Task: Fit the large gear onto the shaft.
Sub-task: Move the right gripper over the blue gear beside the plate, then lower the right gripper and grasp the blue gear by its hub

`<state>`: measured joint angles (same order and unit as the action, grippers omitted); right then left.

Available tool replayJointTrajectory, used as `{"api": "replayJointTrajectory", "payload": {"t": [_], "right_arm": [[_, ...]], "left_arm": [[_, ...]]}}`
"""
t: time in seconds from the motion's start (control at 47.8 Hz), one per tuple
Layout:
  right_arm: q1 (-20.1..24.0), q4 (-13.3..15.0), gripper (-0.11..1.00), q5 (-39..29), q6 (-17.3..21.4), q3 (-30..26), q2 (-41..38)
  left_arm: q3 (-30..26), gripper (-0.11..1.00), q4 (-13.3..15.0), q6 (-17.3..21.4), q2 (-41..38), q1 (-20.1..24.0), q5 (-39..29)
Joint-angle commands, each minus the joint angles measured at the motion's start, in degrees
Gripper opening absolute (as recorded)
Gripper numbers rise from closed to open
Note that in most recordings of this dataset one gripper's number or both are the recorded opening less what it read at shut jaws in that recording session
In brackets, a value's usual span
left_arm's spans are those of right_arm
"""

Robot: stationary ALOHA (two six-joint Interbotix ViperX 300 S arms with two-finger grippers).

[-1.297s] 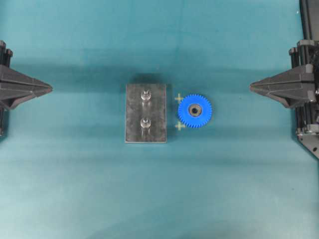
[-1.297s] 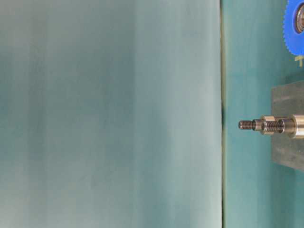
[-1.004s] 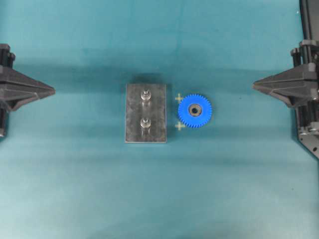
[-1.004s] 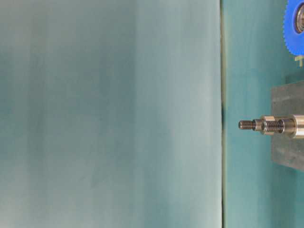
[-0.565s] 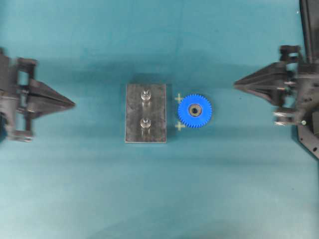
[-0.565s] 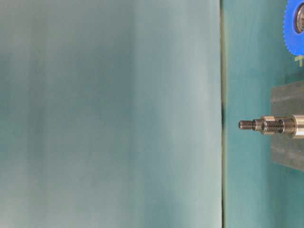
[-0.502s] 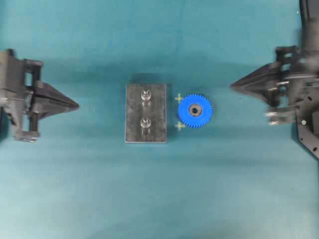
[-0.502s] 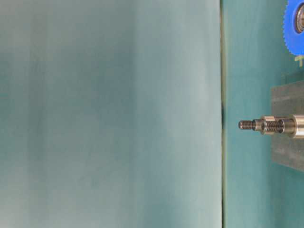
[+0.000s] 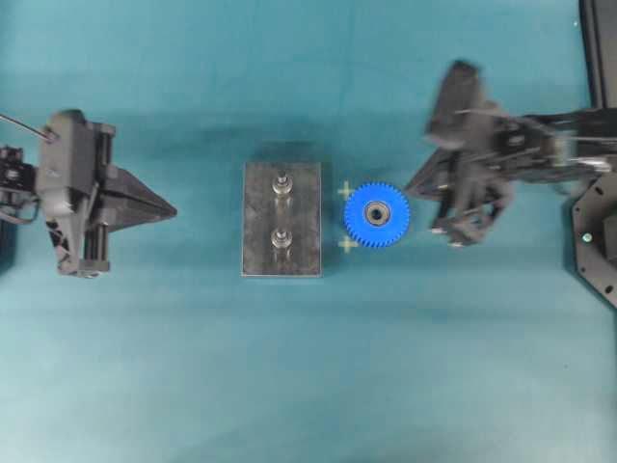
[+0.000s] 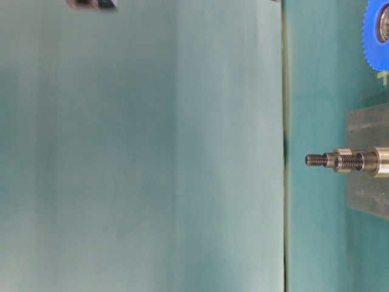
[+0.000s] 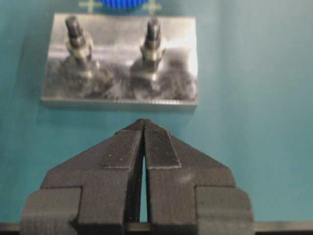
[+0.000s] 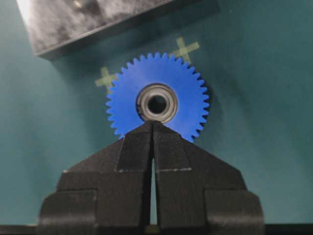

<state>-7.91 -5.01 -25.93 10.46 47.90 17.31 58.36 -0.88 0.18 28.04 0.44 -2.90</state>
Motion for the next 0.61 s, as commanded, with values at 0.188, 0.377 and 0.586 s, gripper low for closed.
{"api": "replayJointTrajectory", "payload": {"t": [0.188,0.377,0.586], "right_arm": [[-0.2,0.4,0.42,-5.2,-3.7,-8.3,-10.1],[-0.1,1.7,0.86,-6.9,-4.3,-11.1,-15.5],[-0.7,3.1,0.84,-7.2,-4.3,-12.7,-18.5]], "left_arm": [[-4.0,0.00,-0.2,2.6,-2.8,-0.8,-3.9],[-4.0,0.00,-0.2,2.6,-3.2,-0.9,-3.8],[-4.0,0.00,-0.1,2.6,-3.3,-0.9,-3.9]]}}
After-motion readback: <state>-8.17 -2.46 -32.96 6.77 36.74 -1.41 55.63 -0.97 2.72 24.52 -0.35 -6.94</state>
